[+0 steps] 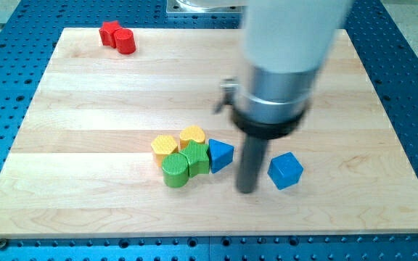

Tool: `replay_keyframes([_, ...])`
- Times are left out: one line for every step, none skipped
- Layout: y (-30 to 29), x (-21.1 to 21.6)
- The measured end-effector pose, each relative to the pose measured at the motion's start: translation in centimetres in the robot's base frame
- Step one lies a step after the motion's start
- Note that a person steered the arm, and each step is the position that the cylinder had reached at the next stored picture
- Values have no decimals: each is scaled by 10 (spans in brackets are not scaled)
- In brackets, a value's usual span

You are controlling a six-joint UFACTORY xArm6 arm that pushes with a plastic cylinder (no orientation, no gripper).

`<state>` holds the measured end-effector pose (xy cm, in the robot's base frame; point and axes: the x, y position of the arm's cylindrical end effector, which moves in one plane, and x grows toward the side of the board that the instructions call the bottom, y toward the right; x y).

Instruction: Slightly push the cube to the right

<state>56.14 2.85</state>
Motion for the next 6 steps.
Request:
replay_keyframes([-12,-14])
replay_keyframes([56,-28])
replay_keyframes([138,-25])
replay_keyframes([79,-22])
replay_keyframes([116,6])
replay_keyframes([126,4])
